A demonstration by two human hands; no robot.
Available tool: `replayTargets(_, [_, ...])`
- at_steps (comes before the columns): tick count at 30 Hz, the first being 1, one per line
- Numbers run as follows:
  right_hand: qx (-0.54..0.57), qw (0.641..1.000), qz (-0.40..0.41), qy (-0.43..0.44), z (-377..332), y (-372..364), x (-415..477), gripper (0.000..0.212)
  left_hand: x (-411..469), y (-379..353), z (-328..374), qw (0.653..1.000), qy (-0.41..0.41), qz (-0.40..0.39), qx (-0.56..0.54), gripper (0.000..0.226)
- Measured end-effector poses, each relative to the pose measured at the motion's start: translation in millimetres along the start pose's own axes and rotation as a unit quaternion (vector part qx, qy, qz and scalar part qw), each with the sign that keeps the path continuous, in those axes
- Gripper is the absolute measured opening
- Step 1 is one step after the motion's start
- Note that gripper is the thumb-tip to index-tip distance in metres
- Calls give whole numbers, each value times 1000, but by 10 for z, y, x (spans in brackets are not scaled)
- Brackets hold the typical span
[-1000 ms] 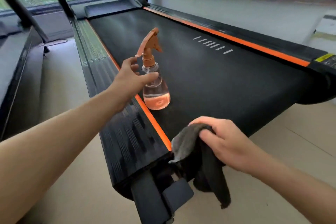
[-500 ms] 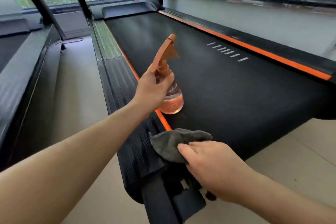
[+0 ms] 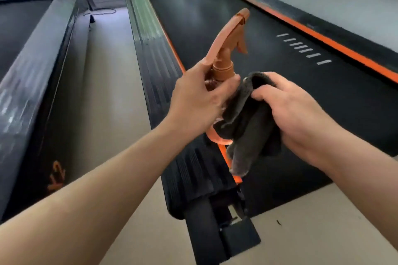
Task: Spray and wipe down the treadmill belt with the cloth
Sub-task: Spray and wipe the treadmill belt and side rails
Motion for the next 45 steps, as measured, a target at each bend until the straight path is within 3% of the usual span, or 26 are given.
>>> replayTargets(3, [-7, 998, -31, -45, -141, -249, -114, 23, -253, 250, 165, 999, 34, 28, 13, 11])
replayTargets(10, [57, 975, -53, -209, -534, -795, -451, 26, -915, 1132, 645, 965, 235, 103, -64, 13])
replayTargets(13, [-41, 966, -45, -253, -691, -896, -458, 33, -948, 1446, 784, 953, 282, 103, -20, 12])
replayTargets(16, [-99, 950, -68, -290, -904, -1130, -447, 36, -791, 1692, 961, 940, 312, 123, -67, 12])
replayTargets(21, [62, 933, -67, -348, -1301, -1652, -133, 29, -427, 2192, 983, 925, 337, 126, -118, 11])
replayTargets(27, [125, 930, -29, -346, -1579, -1971, 520, 21, 70, 2667, 600, 932, 343, 115, -15, 16])
replayTargets(29, [94, 944, -46, -314, -1639, -2043, 864, 14, 308, 2744, 406, 932, 339, 126, -17, 15])
replayTargets(32, [-31, 967, -75, -240, -1676, -2138, 1513, 46, 754, 2743, -17, 936, 332, 118, -26, 14])
replayTargets(34, [-154, 970, -52, -183, -1674, -2222, 2020, 62, 1072, 2708, -425, 941, 325, 97, -9, 16])
replayTargets(36, [-243, 963, -4, -113, -1603, -2328, 2636, 58, 1402, 2657, -948, 945, 318, 74, 29, 20])
replayTargets(40, [-370, 926, 71, -17, -1384, -2477, 3609, 38, 1749, 2483, -1697, 943, 323, 23, 73, 22])
replayTargets(42, [-414, 909, 25, -39, -1118, -2627, 4055, 45, 1801, 2384, -2034, 944, 326, 23, 55, 22])
replayTargets(45, [-524, 849, -46, -53, -796, -2832, 4291, 55, 1751, 2368, -2272, 940, 339, 28, 39, 21])
Point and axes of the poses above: each hand's wrist, its own x-axis towards the middle knuckle, its own y-axis out of the back of the hand, z = x × y, the point moved 7 cm from there along x, towards the middle knuckle, and after that the axes turned 10 degrees about -y, right-handed, at the moved point
